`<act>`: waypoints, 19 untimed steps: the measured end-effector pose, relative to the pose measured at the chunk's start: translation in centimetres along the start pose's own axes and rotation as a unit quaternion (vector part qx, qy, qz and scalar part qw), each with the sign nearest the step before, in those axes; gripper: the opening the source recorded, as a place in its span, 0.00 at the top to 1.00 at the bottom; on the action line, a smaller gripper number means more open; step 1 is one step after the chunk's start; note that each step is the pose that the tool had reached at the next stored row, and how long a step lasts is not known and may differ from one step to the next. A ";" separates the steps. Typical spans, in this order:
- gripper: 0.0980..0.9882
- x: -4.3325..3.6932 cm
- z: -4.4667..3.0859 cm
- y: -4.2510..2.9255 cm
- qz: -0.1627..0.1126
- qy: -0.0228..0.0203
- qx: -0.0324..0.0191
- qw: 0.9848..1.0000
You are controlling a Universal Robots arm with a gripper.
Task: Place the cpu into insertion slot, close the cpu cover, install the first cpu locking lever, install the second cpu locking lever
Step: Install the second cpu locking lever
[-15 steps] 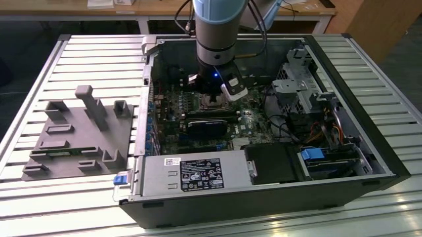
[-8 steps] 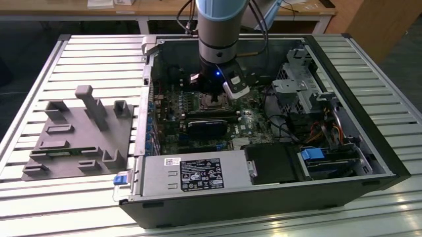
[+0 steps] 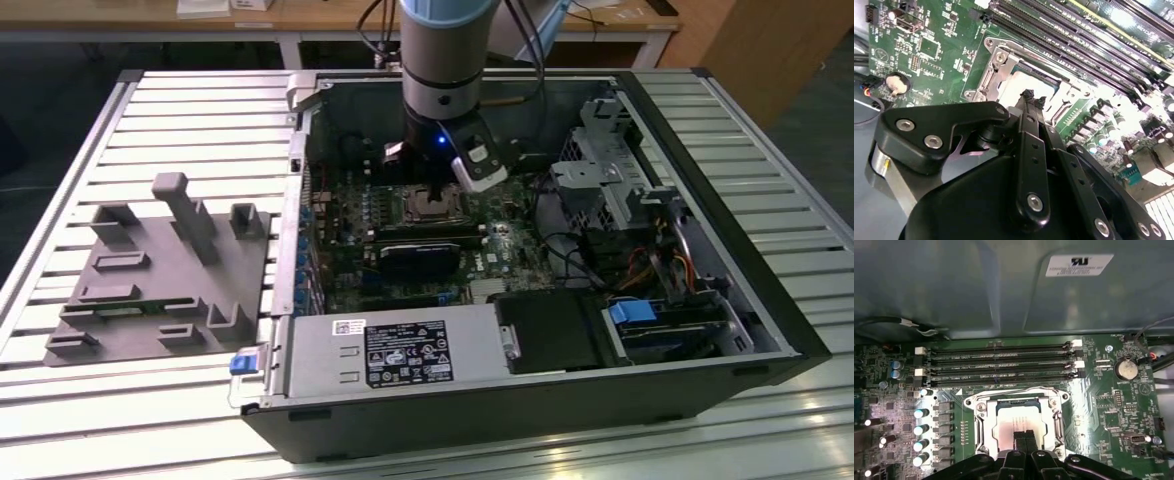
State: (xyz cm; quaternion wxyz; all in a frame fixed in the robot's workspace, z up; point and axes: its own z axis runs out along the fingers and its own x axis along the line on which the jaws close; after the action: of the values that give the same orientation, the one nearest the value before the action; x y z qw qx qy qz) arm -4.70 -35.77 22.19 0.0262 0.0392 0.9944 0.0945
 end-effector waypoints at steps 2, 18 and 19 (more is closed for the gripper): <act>0.99 -0.02 -0.41 0.08 0.000 0.000 0.001 1.000; 0.99 -0.09 -2.09 0.46 0.000 -0.004 0.018 1.000; 0.99 -0.09 -2.09 0.46 0.000 -0.004 0.018 1.000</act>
State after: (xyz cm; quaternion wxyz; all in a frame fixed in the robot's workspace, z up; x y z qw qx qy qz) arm -4.70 -35.72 24.34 0.0296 0.0396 0.9958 0.0765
